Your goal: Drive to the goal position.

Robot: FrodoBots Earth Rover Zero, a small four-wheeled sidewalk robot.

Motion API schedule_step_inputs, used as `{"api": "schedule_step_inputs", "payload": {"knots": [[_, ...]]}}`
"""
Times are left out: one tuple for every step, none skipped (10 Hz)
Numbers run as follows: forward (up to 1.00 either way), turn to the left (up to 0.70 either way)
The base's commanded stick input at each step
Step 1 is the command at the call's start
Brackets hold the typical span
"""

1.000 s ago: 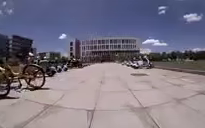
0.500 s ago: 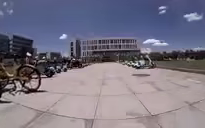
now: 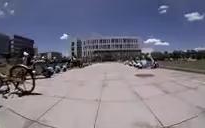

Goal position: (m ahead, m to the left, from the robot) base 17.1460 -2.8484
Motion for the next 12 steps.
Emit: {"api": "schedule_step_inputs", "payload": {"knots": [[0.5,0.0],[0.5,0.0],[0.5,0.0],[0.5,0.0],[0.5,0.0],[0.5,0.0],[0.5,0.0],[0.5,0.0],[0.5,0.0],[0.5,0.0],[0.5,0.0],[0.5,0.0]]}}
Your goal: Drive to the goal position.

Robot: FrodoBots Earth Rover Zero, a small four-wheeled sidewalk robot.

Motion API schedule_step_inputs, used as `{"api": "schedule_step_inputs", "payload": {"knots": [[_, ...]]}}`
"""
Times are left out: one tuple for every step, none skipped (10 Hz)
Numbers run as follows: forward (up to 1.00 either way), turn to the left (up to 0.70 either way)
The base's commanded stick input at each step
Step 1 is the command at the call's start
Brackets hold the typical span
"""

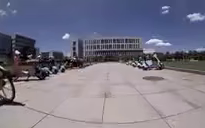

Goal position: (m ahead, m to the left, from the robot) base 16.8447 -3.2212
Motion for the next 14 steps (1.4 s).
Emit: {"api": "schedule_step_inputs", "payload": {"knots": [[0.5,0.0],[0.5,0.0],[0.5,0.0],[0.5,0.0],[0.5,0.0],[0.5,0.0],[0.5,0.0],[0.5,0.0],[0.5,0.0],[0.5,0.0],[0.5,0.0],[0.5,0.0],[0.5,0.0],[0.5,0.0]]}}
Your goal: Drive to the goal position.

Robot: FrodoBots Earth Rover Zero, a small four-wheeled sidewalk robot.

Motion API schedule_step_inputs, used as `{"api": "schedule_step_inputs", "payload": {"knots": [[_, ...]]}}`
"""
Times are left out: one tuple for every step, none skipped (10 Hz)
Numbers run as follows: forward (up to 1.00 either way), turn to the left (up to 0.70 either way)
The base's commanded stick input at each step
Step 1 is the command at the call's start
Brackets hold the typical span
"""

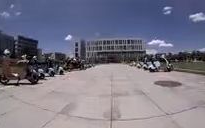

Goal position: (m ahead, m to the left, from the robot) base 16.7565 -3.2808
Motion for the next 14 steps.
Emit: {"api": "schedule_step_inputs", "payload": {"knots": [[0.5,0.0],[0.5,0.0],[0.5,0.0],[0.5,0.0],[0.5,0.0],[0.5,0.0],[0.5,0.0],[0.5,0.0],[0.5,0.0],[0.5,0.0],[0.5,0.0],[0.5,0.0],[0.5,0.0],[0.5,0.0]]}}
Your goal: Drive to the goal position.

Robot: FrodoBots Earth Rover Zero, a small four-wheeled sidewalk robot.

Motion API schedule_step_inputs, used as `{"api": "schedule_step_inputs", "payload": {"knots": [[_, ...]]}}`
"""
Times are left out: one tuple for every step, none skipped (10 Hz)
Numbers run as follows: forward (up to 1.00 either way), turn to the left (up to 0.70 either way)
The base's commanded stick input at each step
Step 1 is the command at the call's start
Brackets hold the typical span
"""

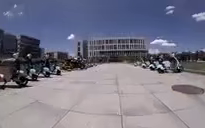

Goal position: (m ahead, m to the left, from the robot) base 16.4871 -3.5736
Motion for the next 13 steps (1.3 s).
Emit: {"api": "schedule_step_inputs", "payload": {"knots": [[0.5,0.0],[0.5,0.0],[0.5,0.0],[0.5,0.0],[0.5,0.0],[0.5,0.0],[0.5,0.0],[0.5,0.0],[0.5,0.0],[0.5,0.0],[0.5,0.0],[0.5,0.0],[0.5,0.0]]}}
